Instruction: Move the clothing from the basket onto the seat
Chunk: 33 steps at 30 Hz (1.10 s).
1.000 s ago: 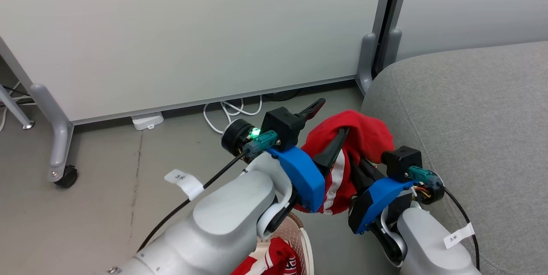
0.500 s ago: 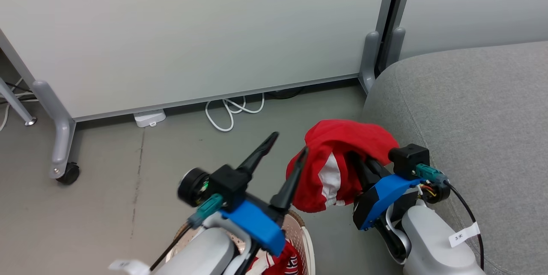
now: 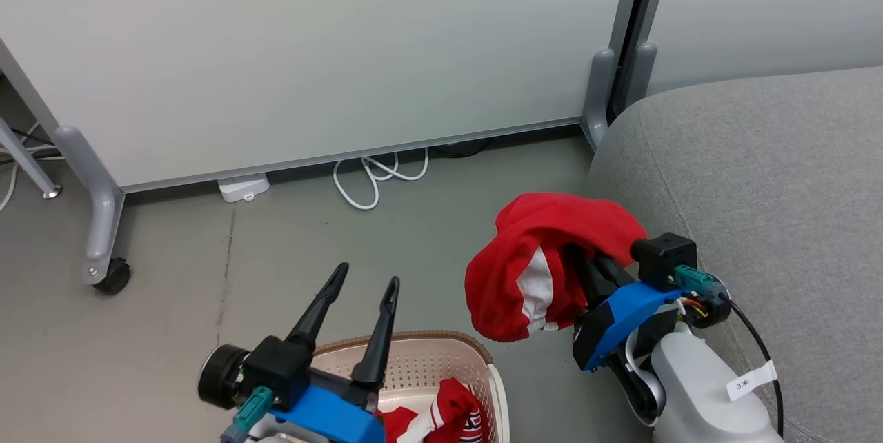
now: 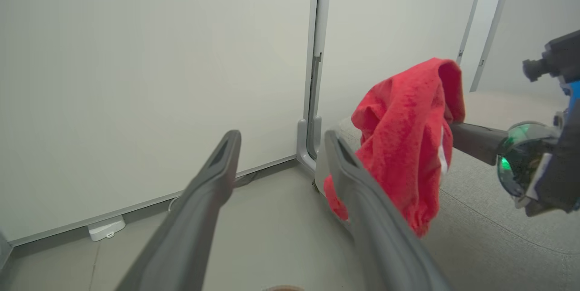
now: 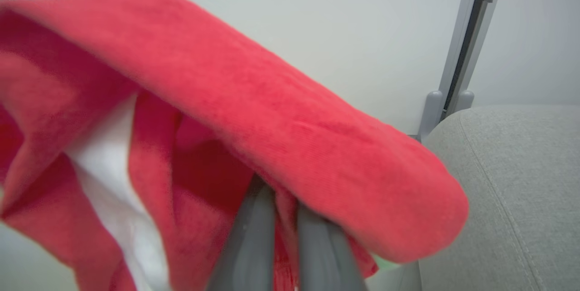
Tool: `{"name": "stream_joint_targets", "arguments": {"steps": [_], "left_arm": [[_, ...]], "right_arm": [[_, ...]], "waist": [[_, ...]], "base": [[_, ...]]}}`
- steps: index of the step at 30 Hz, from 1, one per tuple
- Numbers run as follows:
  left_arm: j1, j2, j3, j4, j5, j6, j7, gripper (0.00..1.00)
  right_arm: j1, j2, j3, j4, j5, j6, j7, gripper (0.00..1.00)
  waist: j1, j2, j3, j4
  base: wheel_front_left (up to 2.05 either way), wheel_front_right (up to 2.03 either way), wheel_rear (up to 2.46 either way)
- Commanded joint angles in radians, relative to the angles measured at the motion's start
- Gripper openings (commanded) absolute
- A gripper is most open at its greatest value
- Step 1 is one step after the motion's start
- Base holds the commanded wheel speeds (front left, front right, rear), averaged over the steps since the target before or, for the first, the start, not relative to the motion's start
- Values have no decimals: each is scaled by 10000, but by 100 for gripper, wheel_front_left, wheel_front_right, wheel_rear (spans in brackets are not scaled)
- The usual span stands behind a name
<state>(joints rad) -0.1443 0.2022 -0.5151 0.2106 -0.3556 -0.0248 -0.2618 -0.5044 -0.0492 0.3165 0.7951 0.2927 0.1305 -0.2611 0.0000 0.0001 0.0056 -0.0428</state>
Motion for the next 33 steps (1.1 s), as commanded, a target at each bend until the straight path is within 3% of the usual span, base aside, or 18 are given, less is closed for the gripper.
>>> {"name": "stream_joint_targets", "arguments": {"steps": [1, 10, 20, 26, 33], "left_arm": [[191, -69, 278, -6, 146, -42, -48, 100], [998, -511, 1585, -64, 935, -474, -47, 100], [1181, -947, 2139, 52, 1420, -845, -47, 100], [1144, -1052, 2276, 124, 1612, -976, -48, 100], [996, -1137, 2358, 67, 1701, -1044, -48, 100]], "right_arm": [[131, -23, 3, -66, -18, 5, -56, 0], [217, -23, -81, -116, -63, 5, -57, 0], [253, -23, -107, -213, -52, 5, -58, 0], [102, -23, -163, -219, -75, 5, -57, 0], [-17, -21, -136, -244, -63, 5, -57, 0]], "waist": [[0, -1, -2, 4], [0, -1, 8, 69], [0, -1, 8, -122], [0, -1, 80, -606], [0, -1, 209, -1622]], "base": [[0, 0, 0], [0, 0, 0], [0, 0, 0], [0, 0, 0], [0, 0, 0]]}}
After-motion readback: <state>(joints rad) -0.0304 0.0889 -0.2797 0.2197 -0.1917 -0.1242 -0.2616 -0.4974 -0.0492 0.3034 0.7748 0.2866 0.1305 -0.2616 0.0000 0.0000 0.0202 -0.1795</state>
